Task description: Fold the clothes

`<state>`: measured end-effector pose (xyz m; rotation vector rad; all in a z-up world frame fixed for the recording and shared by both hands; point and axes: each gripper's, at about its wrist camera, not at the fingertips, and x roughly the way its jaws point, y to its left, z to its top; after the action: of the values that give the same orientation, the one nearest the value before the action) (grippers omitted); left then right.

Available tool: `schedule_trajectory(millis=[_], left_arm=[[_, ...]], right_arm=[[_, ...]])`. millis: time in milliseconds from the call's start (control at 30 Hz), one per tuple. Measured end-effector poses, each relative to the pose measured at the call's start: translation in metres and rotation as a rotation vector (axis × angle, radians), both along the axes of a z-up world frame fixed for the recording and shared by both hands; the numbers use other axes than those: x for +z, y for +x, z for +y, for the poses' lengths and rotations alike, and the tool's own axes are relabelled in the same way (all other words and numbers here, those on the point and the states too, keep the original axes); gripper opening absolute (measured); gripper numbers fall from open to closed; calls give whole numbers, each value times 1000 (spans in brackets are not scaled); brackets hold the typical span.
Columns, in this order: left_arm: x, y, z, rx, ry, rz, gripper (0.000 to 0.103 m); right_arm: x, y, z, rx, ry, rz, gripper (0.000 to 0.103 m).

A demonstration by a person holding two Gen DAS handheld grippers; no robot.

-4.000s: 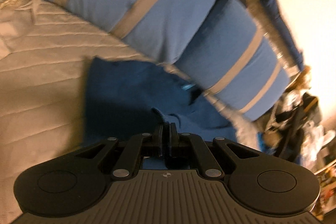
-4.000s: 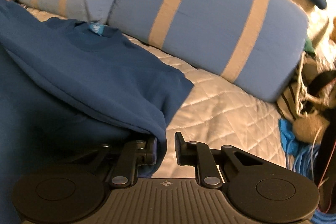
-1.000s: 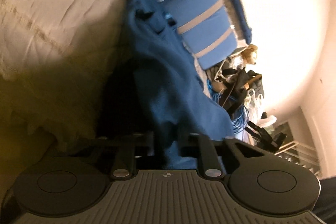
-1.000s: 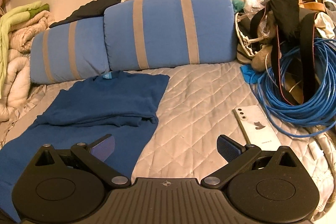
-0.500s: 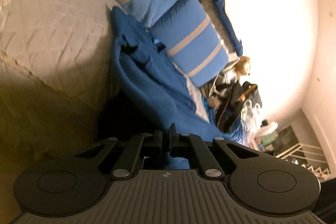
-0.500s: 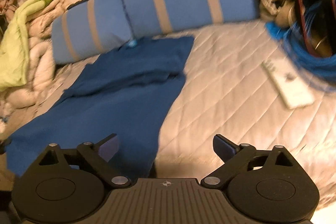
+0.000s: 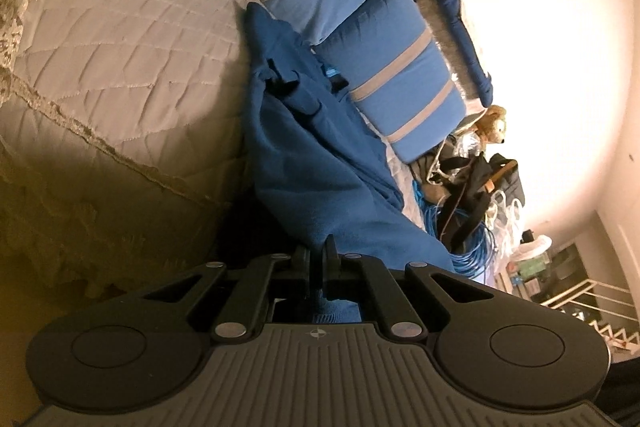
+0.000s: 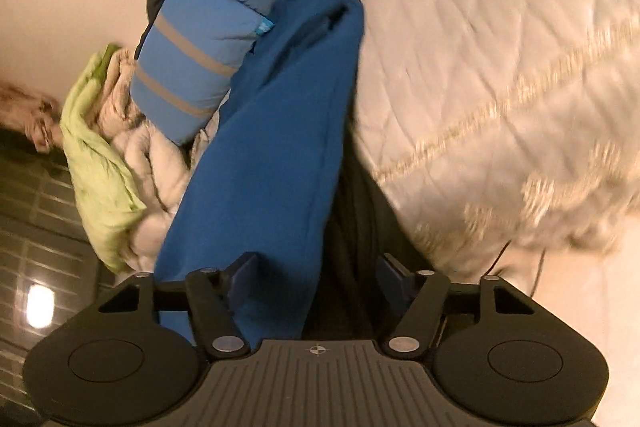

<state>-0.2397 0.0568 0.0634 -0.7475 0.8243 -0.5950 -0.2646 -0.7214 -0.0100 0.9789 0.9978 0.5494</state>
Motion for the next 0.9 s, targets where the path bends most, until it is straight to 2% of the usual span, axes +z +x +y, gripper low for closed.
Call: schedule_trajectory(millis=[133,233,267,300,367,400,600,733,800,900], left_arm=[[-2,-2,-1,-1,-4,5,5],[-5,-4,-1,2,-11,10,5],[-6,-4,-1,3,-14,13,5],[-7,-5,-1,5,-14,14,5],[-8,-5,-2,5,-13,12,5],[-8,-6,-3,3,-9,8,5],[0,-11,1,1,-36,-14,5],[16,-19,8,-32,-122,-63,5],[18,-18,5,-51,-91,-67,5],[3,-12,-2,-52,-76,-3,5]], right_arm=[[-8,-10,5,-5,140,7,51],[-6,-15,5,-23,181,0,46],[-5,-17,5,-30,196,-1,40],[-2,-18,5,-39,197,1,28],[6,-20,4,-51,180,-1,12],[12,-22,4,-54,170,-11,10],[53,-27,-7,-94,111,-82,7],[87,-33,-23,-114,92,-161,7],[97,-31,-27,-110,72,-175,7],[92,-23,-26,-109,10,-134,7]])
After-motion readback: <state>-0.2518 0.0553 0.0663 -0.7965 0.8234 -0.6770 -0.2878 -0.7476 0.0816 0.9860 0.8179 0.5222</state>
